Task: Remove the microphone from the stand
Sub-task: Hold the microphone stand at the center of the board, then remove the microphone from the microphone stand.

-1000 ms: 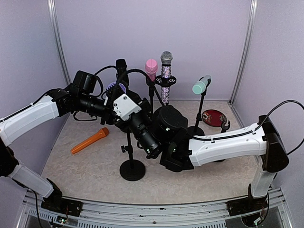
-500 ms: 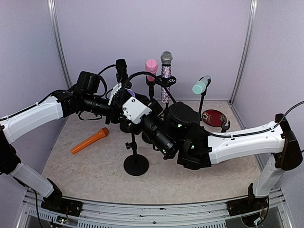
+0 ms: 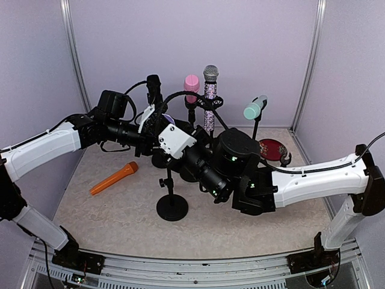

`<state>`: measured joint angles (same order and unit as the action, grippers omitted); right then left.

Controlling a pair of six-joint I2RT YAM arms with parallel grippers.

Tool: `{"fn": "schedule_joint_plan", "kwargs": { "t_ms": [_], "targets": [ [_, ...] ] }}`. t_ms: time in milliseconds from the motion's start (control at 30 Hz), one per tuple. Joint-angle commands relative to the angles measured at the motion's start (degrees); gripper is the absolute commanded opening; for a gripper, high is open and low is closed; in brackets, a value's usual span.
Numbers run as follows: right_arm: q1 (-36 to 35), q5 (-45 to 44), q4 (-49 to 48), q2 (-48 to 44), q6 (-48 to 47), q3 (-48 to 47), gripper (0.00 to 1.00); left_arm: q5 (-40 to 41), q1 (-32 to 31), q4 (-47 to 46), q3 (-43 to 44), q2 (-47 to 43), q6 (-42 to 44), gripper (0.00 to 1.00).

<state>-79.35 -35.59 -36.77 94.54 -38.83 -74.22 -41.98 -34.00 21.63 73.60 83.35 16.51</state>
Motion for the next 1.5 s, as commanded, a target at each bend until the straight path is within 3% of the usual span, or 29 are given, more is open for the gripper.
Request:
{"fn": "schedule_joint_plan", "kwargs": {
  "t_ms": [0,467,567,600,700,800,1133,1333,1467],
  "targets": [
    [-5.4,3.7,-9.2,-6.3,-1.7,-2.9,0.00,11.0,3.5,-2.0,-1.1,2.0,-2.9,0.00],
    [-9.2,4.3,-12.1,-5.7,-8.1,-5.7,0.00,11.3,3.3,-2.1,-0.8,2.7,-2.4,0.00],
    [-9.4,3.5,-11.6,-5.9,-8.2,-5.6,0.00,10.3,3.0,-1.0,0.0,2.7,-1.7,0.07],
    [-9.4,3.1,-11.5,-6.1,-8.1,-5.4,0.00,9.6,2.9,-0.4,0.4,2.7,-1.3,0.15],
    [-9.4,1.9,-10.3,-6.5,-6.9,-4.9,0.00,7.6,2.8,3.2,1.6,2.3,0.3,0.69],
    [-9.4,0.6,-8.3,-7.1,-4.9,-4.4,0.00,6.5,3.0,6.9,1.7,-0.6,3.4,0.97],
    [-9.3,-0.6,-3.3,-5.4,3.2,-5.8,0.00,4.5,11.5,21.2,4.7,-12.3,16.0,0.99],
    [-7.3,1.7,6.4,1.7,15.0,-15.2,0.00,2.0,14.0,34.1,7.3,-17.5,30.0,0.99],
    [-5.7,4.8,11.5,8.3,20.9,-21.6,0.00,1.4,14.0,36.8,7.7,-20.8,33.4,0.99]
  ]
}}
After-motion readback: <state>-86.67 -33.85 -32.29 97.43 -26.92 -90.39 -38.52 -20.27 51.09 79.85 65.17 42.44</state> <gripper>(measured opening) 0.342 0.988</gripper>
